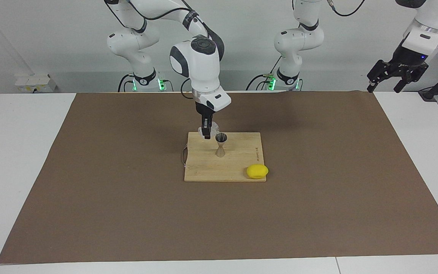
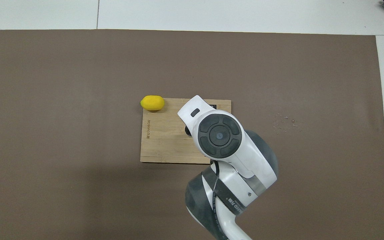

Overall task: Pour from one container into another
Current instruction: 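Tilt the glass cup with the right gripper above the metal cup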

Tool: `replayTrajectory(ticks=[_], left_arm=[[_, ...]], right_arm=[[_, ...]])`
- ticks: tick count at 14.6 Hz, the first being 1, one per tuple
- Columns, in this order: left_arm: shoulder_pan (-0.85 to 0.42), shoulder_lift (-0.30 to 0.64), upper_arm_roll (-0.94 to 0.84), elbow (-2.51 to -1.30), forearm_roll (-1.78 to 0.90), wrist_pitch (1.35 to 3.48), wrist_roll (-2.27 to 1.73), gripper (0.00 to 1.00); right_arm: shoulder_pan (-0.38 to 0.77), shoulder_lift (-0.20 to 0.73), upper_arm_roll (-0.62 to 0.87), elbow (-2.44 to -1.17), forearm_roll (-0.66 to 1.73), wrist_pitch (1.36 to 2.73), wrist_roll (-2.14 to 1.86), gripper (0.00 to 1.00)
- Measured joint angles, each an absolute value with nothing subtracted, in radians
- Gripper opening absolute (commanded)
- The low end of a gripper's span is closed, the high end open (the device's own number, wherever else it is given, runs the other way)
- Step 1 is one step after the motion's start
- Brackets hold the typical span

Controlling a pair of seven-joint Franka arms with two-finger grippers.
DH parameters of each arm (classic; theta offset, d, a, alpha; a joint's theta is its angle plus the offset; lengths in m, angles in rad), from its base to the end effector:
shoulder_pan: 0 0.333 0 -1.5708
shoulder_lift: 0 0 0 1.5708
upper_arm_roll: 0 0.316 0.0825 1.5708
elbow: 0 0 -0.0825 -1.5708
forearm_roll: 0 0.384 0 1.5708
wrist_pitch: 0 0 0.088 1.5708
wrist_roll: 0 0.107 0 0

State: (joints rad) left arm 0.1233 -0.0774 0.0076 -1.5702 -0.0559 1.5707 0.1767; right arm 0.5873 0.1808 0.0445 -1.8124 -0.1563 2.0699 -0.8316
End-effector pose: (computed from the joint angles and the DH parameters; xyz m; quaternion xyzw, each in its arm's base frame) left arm 0.5265 0.0635 0.6669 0.9986 -0.0240 0.0428 0.0219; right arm 0.5045 0.3575 0.4475 0.7186 0.6912 0.0317 0.0695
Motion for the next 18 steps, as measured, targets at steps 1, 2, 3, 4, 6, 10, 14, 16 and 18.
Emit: replayTrajectory(ticks=[1, 2, 3, 4, 6, 10, 14, 16, 18], left_arm=[[0.112, -0.069, 0.009, -1.567, -0.047, 1.569, 0.177, 1.0], [0.105, -0.06, 0.009, -1.561, -0.038, 1.563, 0.176, 1.0], [0.1, -0.052, 0.009, -1.55, -0.033, 1.548, 0.176, 1.0], [0.096, -0.047, 0.009, -1.537, -0.03, 1.525, 0.176, 1.0], [0.093, -0.046, 0.006, -1.522, -0.028, 1.469, 0.176, 1.0], [0.071, -0.046, -0.031, -1.511, -0.028, 1.449, 0.098, 1.0], [0.053, -0.047, -0.063, -1.511, -0.027, 1.436, 0.059, 1.0], [0.053, -0.054, -0.062, -1.51, -0.027, 1.435, 0.059, 1.0], [0.053, -0.056, -0.057, -1.51, -0.027, 1.433, 0.059, 1.0]], right_arm=[[0.598, 0.189, 0.044, -1.791, -0.18, 2.048, -0.829, 0.0], [0.603, 0.198, 0.044, -1.769, -0.203, 2.031, -0.827, 0.0], [0.604, 0.205, 0.044, -1.752, -0.217, 2.023, -0.827, 0.0], [0.604, 0.209, 0.044, -1.743, -0.222, 2.02, -0.827, 0.0], [0.605, 0.214, 0.044, -1.737, -0.226, 2.02, -0.827, 0.0], [0.608, 0.219, 0.044, -1.733, -0.248, 2.019, -0.827, 0.0], [0.609, 0.219, 0.044, -1.732, -0.261, 2.012, -0.826, 0.0], [0.608, 0.219, 0.044, -1.73, -0.261, 2.012, -0.811, 0.0], [0.605, 0.22, 0.042, -1.729, -0.261, 2.012, -0.78, 0.0]])
